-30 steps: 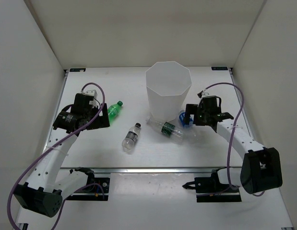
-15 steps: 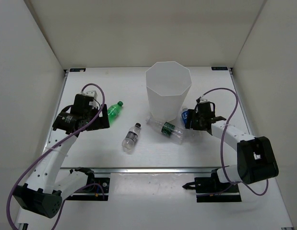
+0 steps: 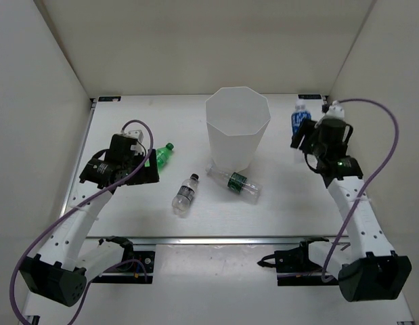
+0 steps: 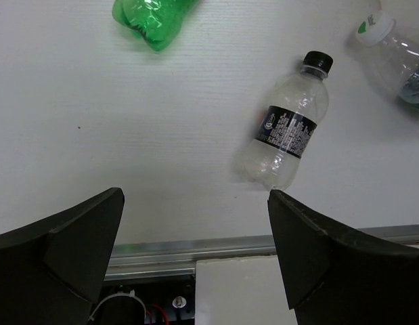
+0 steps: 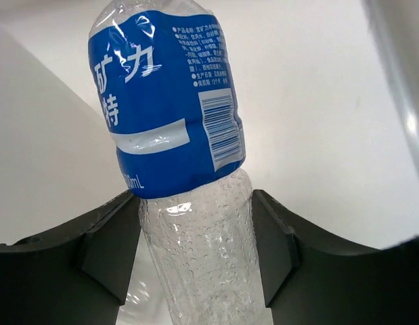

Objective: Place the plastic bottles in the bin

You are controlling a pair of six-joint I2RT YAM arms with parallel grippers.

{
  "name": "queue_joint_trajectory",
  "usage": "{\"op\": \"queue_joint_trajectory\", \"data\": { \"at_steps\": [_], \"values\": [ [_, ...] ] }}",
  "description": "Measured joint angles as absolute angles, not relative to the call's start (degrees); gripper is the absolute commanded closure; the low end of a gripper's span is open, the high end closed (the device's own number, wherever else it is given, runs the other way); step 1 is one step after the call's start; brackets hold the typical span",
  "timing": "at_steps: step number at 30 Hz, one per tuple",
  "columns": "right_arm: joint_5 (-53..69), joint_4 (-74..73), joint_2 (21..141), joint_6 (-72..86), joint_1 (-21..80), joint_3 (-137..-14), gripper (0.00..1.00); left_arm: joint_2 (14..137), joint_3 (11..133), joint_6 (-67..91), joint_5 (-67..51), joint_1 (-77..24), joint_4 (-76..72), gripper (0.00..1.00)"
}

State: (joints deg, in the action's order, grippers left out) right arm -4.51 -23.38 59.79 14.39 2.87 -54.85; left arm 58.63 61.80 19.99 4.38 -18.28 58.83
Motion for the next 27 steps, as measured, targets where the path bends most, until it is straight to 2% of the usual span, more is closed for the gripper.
{"op": "queue_joint_trajectory", "data": {
  "at_steps": [3,6,9,10,12,14,17,18,19,27],
  "values": [
    [-6.35,-22.39,59.96,11.57,7.73,-66.76,0.76,58.78,60.51,19.99,3.79,-18.59,58.0,0.02],
    [-7.97,-18.33,62.5,8.38,17.61,-76.62,0.73,58.76,60.05,19.99,3.64,-18.61,57.28,0.01],
    [-7.09,-12.58,67.48,5.63,25.12,-82.11,0.7,58.76,59.48,20.01,3.53,-18.61,56.47,0.01],
    [-6.26,-10.98,69.78,5.1,26.28,-83.81,0.7,58.78,59.37,20.01,3.4,-18.63,56.36,0.02],
    [-4.84,-8.34,74.35,4.91,26.89,-86.41,0.65,58.83,59.24,20.01,2.9,-18.81,55.99,0.02],
    [-3.46,-6.61,79.61,5.21,26.63,-87.81,0.59,58.96,59.22,20.1,2.48,-19.53,55.48,0.02],
    [-1.96,-6.94,85.49,6.33,26.2,-87.9,0.24,59.83,59.22,20.16,2.26,-20.84,55.2,0.01],
    [-1.06,-7.4,86.87,6.42,26.09,-87.9,0.09,60.2,59.22,20.12,2.17,-21.23,55.2,0.01],
    [-0.08,-7.86,87.72,6.66,25.98,-87.88,0.01,60.51,59.22,19.97,2.02,-21.56,55.18,0.01],
    [-0.78,-8.4,82.35,6.0,26.57,-87.77,0.01,61.89,59.16,19.35,1.41,-24.53,53.56,0.01]
  ]
}}
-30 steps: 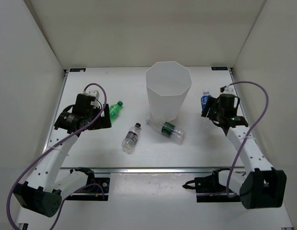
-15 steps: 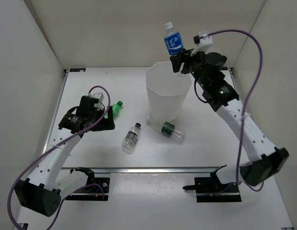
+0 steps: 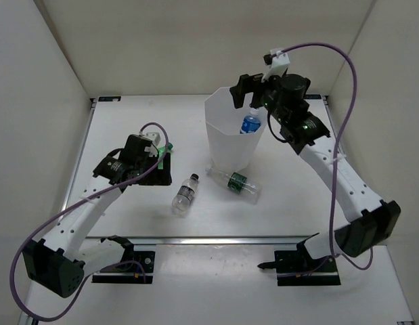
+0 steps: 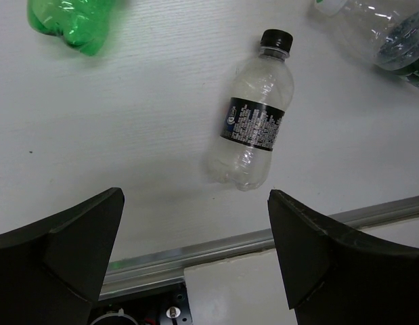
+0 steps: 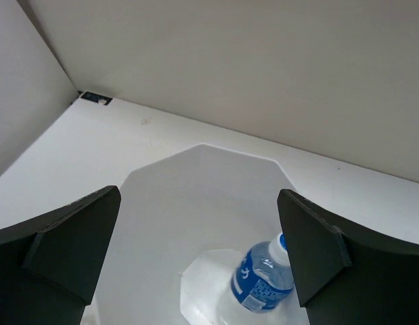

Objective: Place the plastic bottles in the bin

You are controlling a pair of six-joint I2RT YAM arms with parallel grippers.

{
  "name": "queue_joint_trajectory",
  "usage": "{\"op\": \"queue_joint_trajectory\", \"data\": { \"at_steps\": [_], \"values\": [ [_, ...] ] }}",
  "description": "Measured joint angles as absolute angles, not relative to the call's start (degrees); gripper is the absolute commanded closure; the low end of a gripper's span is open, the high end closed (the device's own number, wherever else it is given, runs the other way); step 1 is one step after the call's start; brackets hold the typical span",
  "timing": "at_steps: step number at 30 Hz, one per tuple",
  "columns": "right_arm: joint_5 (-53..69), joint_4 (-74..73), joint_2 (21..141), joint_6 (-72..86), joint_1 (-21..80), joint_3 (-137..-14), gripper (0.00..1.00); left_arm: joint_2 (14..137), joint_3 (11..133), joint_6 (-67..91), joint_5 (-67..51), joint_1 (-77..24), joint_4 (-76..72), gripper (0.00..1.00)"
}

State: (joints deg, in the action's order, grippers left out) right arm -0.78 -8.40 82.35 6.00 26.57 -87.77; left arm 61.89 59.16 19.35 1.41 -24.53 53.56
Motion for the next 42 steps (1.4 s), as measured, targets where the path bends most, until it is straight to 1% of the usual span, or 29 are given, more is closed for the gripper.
{"op": "queue_joint_trajectory", "data": {
  "at_steps": [3,6,11,16,21,22,24,26,27,28,30,33,36,39,42],
  "values": [
    [-2.74,-9.28,76.47,6.35,26.09,-85.6,0.01,64.45,59.05,19.35,1.28,-26.37,52.34,0.01],
    [-4.95,-11.38,68.2,7.57,23.27,-80.12,0.01,67.61,58.63,19.38,0.84,-28.6,50.3,0.01],
    [-5.93,-19.49,56.93,11.46,12.03,-70.74,0.01,73.82,58.48,19.57,-0.19,-31.29,46.68,0.01],
    [-4.71,-28.1,52.6,13.47,2.44,-62.92,0.01,83.79,58.5,19.81,0.75,-34.33,43.7,0.01],
    [-2.5,-33.04,48.93,14.02,-2.13,-56.62,0.01,92.14,57.65,20.49,1.13,-35.9,40.99,0.01],
    [-2.31,-33.87,48.51,14.02,-2.44,-56.27,0.01,92.92,57.3,20.64,1.1,-36.1,40.45,0.03],
    [-2.48,-34.68,48.12,14.0,-2.59,-55.96,0.0,94.04,56.84,21.15,1.04,-36.38,39.55,0.15],
    [-3.01,-35.07,47.97,13.98,-2.15,-55.86,0.01,94.91,56.82,21.76,1.08,-36.73,38.63,0.38],
    [-3.4,-35.18,47.86,13.98,-1.74,-55.77,0.01,95.2,56.84,21.98,1.19,-36.93,38.26,0.46],
    [-3.79,-35.2,47.72,13.93,-1.37,-55.55,0.01,95.29,56.88,22.11,1.23,-36.97,38.11,0.52],
    [-4.1,-35.16,47.24,13.87,-1.15,-55.0,0.01,94.94,57.19,22.22,1.26,-36.86,38.48,0.56],
    [-4.08,-35.27,45.98,13.61,-1.41,-53.36,0.01,93.38,58.3,22.65,1.98,-36.1,40.66,0.56],
    [-3.99,-35.38,45.56,13.37,-2.98,-52.21,0.01,88.44,62.57,23.42,4.21,-34.89,44.99,0.5],
    [-3.7,-35.31,45.28,13.32,-4.95,-50.26,0.01,81.87,72.44,23.44,6.28,-34.02,46.54,0.47],
    [-2.92,-35.18,44.53,13.47,-5.89,-47.16,0.01,78.76,85.3,22.79,7.97,-34.61,44.38,0.45]
  ]
}}
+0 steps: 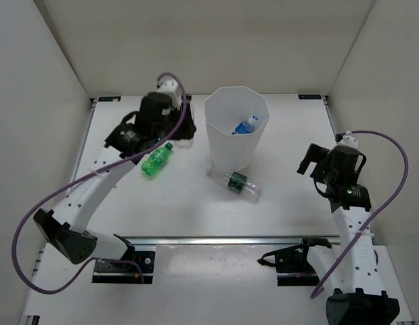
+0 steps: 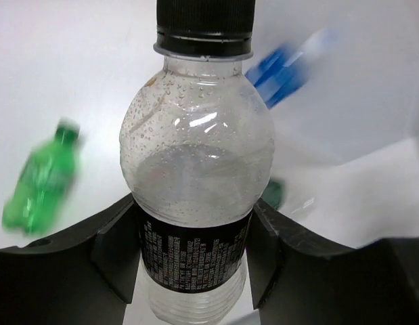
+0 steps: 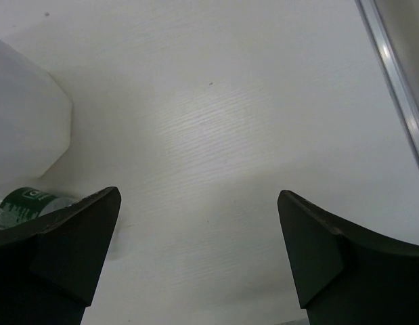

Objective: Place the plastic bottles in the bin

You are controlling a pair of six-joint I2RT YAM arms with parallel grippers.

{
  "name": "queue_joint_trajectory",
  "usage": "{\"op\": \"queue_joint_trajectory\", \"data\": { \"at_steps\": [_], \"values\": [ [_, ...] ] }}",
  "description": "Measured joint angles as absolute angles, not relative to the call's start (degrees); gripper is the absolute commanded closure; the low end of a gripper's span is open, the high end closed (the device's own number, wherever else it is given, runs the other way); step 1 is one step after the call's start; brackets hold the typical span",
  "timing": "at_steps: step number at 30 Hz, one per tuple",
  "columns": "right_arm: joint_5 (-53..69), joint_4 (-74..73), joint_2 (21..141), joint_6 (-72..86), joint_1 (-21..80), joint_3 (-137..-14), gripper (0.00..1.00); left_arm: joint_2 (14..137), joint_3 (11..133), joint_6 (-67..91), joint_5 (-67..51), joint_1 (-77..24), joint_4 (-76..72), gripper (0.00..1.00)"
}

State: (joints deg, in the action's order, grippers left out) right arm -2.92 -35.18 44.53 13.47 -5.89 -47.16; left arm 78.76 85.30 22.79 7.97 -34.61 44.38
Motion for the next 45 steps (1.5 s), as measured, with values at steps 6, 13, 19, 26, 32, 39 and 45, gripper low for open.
{"op": "queue_joint_trajectory", "data": {
  "at_steps": [6,13,19,26,32,39,45],
  "values": [
    [-1.34,-35.92,43.59,13.58,-6.07,-42.92,0.01,88.58,115.96,20.08,8.27,-38.7,39.48,0.42],
    [-1.08,-36.03,42.44,13.93,-5.76,-42.52,0.01,109.84,133.1,18.26,6.85,-42.02,38.85,0.21],
    [-0.97,-36.05,42.39,13.54,-7.27,-42.52,0.0,116.73,131.92,16.97,5.48,-42.57,42.72,0.01],
    [-1.04,-36.01,42.41,13.47,-6.74,-42.52,0.0,113.06,132.05,15.49,5.39,-41.56,44.05,0.01],
    [-1.02,-35.94,42.54,12.84,-6.09,-42.52,0.0,101.58,123.22,14.79,5.56,-33.69,45.52,0.01],
    [-1.1,-37.08,43.24,12.03,-3.7,-44.23,0.01,88.03,98.02,14.24,5.21,-18.59,45.95,0.01],
    [-2.57,-38.26,46.11,11.4,2.13,-54.85,0.0,86.85,75.29,13.1,3.46,-7.97,45.21,0.01]
  ]
}}
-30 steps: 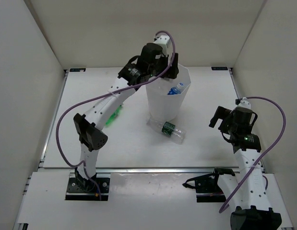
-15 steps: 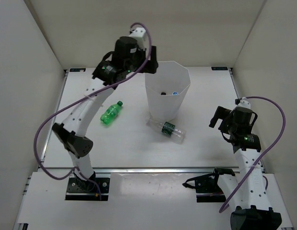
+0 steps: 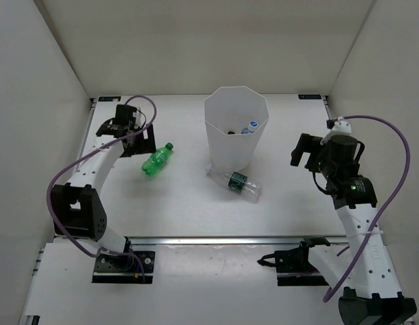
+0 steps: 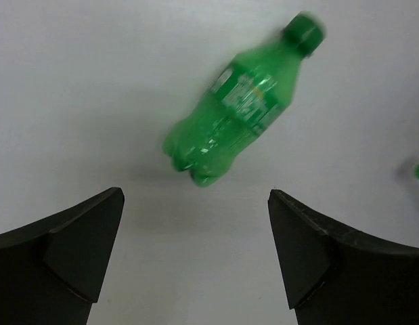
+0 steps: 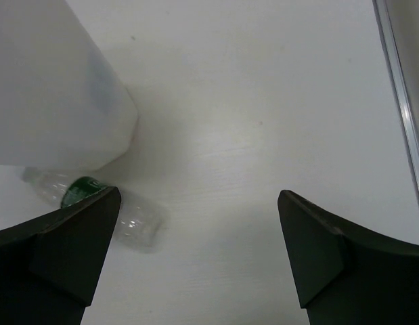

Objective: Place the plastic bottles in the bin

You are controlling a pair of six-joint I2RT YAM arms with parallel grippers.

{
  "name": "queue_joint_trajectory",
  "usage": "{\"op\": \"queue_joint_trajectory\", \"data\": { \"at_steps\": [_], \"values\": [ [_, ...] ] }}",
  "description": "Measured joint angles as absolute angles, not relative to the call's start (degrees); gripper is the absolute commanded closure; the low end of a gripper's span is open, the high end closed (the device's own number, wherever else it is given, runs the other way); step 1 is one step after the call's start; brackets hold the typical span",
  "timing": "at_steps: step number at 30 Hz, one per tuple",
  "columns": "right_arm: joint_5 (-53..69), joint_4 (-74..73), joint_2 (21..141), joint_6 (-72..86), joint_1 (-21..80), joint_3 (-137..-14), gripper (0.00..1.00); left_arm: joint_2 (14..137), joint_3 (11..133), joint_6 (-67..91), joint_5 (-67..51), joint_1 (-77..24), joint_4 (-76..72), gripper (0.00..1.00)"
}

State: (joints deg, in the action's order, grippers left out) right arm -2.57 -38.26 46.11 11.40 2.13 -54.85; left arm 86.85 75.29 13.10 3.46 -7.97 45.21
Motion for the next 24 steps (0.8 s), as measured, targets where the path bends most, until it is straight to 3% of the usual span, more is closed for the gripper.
{"op": "queue_joint_trajectory", "data": {
  "at_steps": [10,16,21,23,24],
  "values": [
    [-3.97,-36.95,54.13,10.22,12.69,-71.37,0.01,92.42,69.71,11.38,-0.49,-7.18,39.0,0.01],
    [-2.61,-32.71,55.13,10.0,17.93,-73.38,0.0,96.38,68.45,9.82,-0.89,-7.64,33.41,0.01],
    [-1.8,-31.97,55.31,10.31,16.34,-73.73,0.0,97.91,67.16,9.67,-2.55,-7.62,30.74,0.02],
    [-1.37,-31.75,55.29,10.44,14.7,-73.71,0.01,99.35,67.22,9.67,-2.09,-7.73,30.28,0.06],
    [-1.23,-31.64,55.22,10.52,13.76,-73.67,0.01,100.22,67.31,9.69,-1.78,-7.88,30.26,0.13]
  ]
}}
